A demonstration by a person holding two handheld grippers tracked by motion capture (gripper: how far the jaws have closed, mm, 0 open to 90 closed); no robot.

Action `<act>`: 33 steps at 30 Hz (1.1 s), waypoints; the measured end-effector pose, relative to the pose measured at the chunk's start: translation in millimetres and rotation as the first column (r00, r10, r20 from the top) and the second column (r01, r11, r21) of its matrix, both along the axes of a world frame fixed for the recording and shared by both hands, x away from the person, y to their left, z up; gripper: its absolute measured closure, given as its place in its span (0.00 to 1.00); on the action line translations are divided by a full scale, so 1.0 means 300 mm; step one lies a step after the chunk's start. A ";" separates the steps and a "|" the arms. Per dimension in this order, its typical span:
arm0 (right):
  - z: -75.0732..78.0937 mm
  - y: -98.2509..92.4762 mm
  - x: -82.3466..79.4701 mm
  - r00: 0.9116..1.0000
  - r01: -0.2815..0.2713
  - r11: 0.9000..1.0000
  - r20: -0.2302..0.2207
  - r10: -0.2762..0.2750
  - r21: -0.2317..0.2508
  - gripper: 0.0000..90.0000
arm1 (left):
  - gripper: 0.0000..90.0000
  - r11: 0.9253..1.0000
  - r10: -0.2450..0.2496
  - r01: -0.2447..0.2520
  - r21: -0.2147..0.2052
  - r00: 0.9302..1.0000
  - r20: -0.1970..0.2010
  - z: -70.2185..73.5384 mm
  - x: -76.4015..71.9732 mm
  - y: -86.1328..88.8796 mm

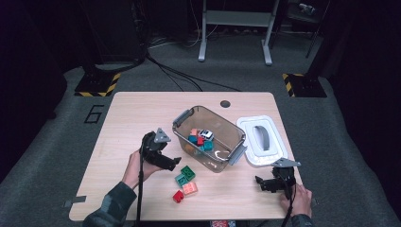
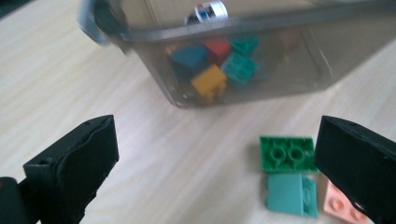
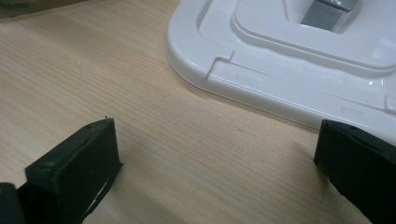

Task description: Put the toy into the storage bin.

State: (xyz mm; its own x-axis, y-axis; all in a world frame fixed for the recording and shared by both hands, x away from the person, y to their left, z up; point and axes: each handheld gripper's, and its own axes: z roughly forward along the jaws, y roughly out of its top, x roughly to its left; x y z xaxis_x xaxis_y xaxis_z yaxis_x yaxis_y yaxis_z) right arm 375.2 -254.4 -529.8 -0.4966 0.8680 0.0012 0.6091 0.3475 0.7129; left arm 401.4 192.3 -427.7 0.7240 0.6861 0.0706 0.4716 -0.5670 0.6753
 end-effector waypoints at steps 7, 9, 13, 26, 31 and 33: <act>0.000 0.000 0.000 1.000 -0.001 1.000 0.001 0.001 -0.001 0.00 | 0.00 0.999 -0.032 0.030 -0.037 0.997 -0.065 -0.085 -0.077 -0.024; 0.000 0.000 0.000 1.000 0.000 1.000 0.000 0.000 0.000 0.00 | 0.00 0.998 -0.041 0.036 -0.056 0.996 -0.080 -0.108 -0.105 -0.028; 0.000 0.000 0.000 1.000 0.000 1.000 0.000 0.000 0.000 0.00 | 0.00 0.996 -0.049 0.040 -0.083 0.992 -0.116 -0.157 -0.160 -0.029; 0.000 0.000 0.000 1.000 0.000 1.000 0.000 0.000 0.000 0.00 | 0.40 0.994 -0.085 0.074 -0.076 0.982 -0.166 -0.236 -0.258 -0.059; 0.000 0.000 0.000 1.000 0.000 1.000 0.000 0.000 0.000 0.00 | 0.63 0.996 -0.076 0.069 -0.048 0.983 -0.168 -0.251 -0.266 -0.048; 0.000 0.000 0.000 1.000 -0.001 1.000 0.001 0.001 -0.001 0.00 | 0.74 0.997 -0.071 0.065 -0.042 0.986 -0.153 -0.254 -0.266 -0.039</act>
